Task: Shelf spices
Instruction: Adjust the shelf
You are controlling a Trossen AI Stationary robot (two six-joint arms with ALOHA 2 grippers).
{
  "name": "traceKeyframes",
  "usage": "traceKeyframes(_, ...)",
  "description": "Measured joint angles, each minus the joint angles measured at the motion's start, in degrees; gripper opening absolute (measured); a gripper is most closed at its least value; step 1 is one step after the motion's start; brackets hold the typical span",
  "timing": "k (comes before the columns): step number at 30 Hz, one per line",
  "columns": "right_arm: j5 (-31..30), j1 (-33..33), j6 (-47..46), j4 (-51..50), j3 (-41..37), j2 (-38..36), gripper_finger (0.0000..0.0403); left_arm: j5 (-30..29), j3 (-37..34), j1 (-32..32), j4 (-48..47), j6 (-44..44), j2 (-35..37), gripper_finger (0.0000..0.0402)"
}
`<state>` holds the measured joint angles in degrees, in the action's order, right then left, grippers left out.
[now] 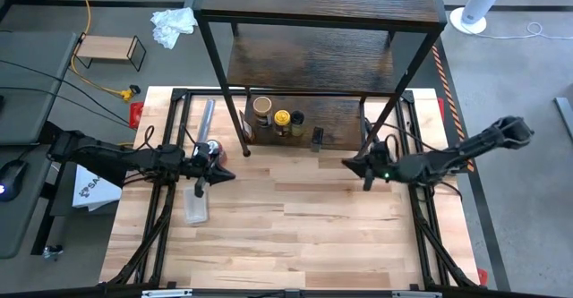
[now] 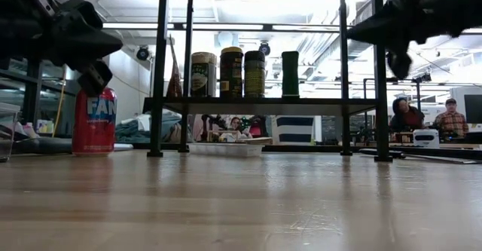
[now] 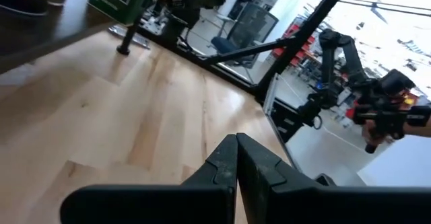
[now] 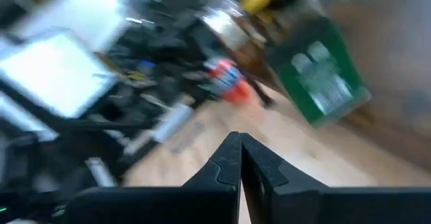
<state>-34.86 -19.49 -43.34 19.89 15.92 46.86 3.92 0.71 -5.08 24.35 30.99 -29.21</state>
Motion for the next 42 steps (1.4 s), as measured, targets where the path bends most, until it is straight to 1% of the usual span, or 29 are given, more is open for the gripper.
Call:
traceKeyframes(2, 7.8, 4.4, 6.0, 9.5, -4.1, -1.9, 0.0, -1.0, 0.0, 0.0, -0.2, -0.5, 0.0, 0.0001)
traceKeyframes(4, 15.2, 8.2, 9.6, 13.9, -6.6, -3.4, 0.0, -1.8, 0.0, 0.0, -0.8, -1.2, -0.1, 0.0001)
traceKeyframes(7, 23.3, 12.1, 14.1, 13.4, -8.0, -4.8, 0.0, -2.3, 0.0, 0.0, -1.1, -1.2, -0.3, 0.0001)
traceKeyframes(9, 28.1, 13.7, 19.8, 12.6, -8.1, -5.0, 0.0, -2.3, 0.0, 0.0, -1.1, -1.2, -0.4, 0.0001)
traceKeyframes(12, 32.8, 15.7, 27.0, 7.7, -8.3, -5.0, 0.0, -2.3, 0.0, 0.0, -1.1, -1.2, -0.5, 0.0001)
traceKeyframes(15, 37.0, 17.7, 30.0, 2.5, -8.3, -5.0, 0.0, -2.3, 0.0, 0.0, -1.0, -1.2, -0.5, 0.0001)
traceKeyframes(21, 42.4, 18.8, 36.9, -0.4, -8.3, -5.0, 0.0, -2.3, 0.0, 0.0, -1.0, -1.2, -0.5, 0.0001)
traceKeyframes(23, 42.5, 18.8, 38.9, -2.4, -8.6, -5.0, 0.0, -2.3, 0.0, 0.0, -1.0, -1.2, -0.5, 0.0001)
traceKeyframes(25, 42.1, 18.8, 39.1, -1.4, -10.7, -5.0, 0.0, -2.3, 0.0, 0.0, -1.0, -1.2, -0.5, 0.0001)
traceKeyframes(28, 41.7, 18.8, 35.6, 3.4, -15.3, -4.8, 0.0, -2.3, 0.0, 0.0, -1.1, -1.2, -0.5, 0.0001)
traceKeyframes(29, 41.3, 18.8, 35.2, 3.2, -15.3, -4.9, 0.0, -2.3, 0.0, 0.0, -1.0, -1.2, -0.5, 0.0001)
traceKeyframes(32, 40.9, 18.8, 37.9, 4.7, -15.4, -5.0, 0.0, -2.3, 0.0, 0.0, -1.0, -1.2, -0.5, 0.0001)
traceKeyframes(34, 38.8, 18.8, 40.7, 5.6, -15.4, -5.0, 0.0, -2.3, 0.0, 0.0, -1.1, -1.2, -0.5, 0.0001)
traceKeyframes(36, 33.8, 18.7, 44.3, 4.2, -15.4, -4.8, 0.0, -2.3, 0.0, 0.0, -1.0, -1.2, -0.5, 0.0001)
traceKeyframes(39, 21.5, 18.9, 49.4, -3.0, -15.4, -4.8, 0.0, -2.3, 0.0, 0.0, -1.0, -1.2, -0.5, 0.0001)
traceKeyframes(40, 18.0, 18.9, 49.8, -4.2, -15.4, -4.8, 0.0, -2.3, 0.0, 0.0, -1.0, -1.2, -0.5, 0.0001)
traceKeyframes(42, 13.1, 18.8, 49.3, -4.1, -15.4, -4.9, 0.0, -2.3, 0.0, 0.0, -1.0, -1.2, -0.5, 0.0001)
